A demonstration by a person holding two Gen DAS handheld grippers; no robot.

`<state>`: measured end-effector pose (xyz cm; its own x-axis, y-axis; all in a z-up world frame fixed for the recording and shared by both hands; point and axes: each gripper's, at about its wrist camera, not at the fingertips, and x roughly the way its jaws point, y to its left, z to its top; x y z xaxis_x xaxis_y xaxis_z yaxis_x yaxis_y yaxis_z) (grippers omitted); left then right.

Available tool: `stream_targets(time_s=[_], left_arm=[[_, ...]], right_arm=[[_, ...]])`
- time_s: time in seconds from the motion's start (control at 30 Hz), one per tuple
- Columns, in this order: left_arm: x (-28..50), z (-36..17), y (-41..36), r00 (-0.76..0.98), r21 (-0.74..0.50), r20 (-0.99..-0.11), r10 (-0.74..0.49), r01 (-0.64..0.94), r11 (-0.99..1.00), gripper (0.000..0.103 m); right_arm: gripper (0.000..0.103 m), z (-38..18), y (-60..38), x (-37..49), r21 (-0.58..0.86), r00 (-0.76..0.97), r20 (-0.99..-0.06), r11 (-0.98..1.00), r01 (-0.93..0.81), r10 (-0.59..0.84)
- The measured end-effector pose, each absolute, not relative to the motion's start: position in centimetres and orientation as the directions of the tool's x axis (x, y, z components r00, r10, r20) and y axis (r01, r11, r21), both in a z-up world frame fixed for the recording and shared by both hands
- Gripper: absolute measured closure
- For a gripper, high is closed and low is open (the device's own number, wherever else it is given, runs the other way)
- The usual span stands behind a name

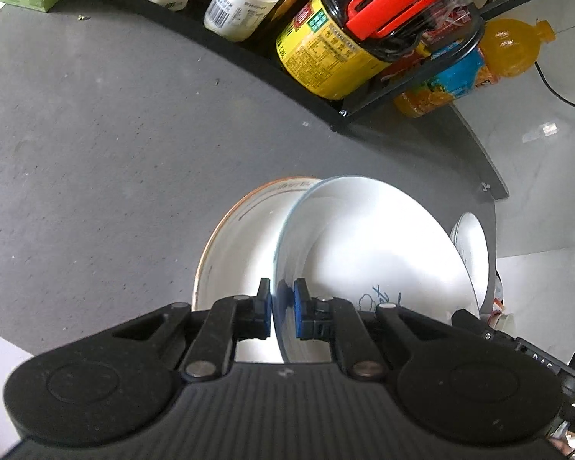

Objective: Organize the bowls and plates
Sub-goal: 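Lift the 'Sweet' plate with both tools and carry it over the large oval plate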

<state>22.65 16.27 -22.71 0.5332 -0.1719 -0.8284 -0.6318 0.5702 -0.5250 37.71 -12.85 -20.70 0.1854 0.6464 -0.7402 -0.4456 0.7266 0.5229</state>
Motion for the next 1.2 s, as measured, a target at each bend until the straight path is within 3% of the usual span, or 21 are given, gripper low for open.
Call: stream_targets(time_s=[0.83, 1.2], left_arm=[[23.2, -25.4, 15.6, 0.448, -0.412, -0.886, -0.125, -0.634, 0.654, 0.089], [24.0, -25.2, 15.2, 0.428, -0.358, -0.899, -0.088, -0.605, 0.711, 0.087]], right_arm=[[0.095, -23.9, -13.3, 35.0, 0.467, 0.192, -0.782, 0.762, -0.449, 0.593], [0.097, -25.1, -13.4, 35.2, 0.482, 0.194, -0.796, 0.794, -0.370, 0.573]])
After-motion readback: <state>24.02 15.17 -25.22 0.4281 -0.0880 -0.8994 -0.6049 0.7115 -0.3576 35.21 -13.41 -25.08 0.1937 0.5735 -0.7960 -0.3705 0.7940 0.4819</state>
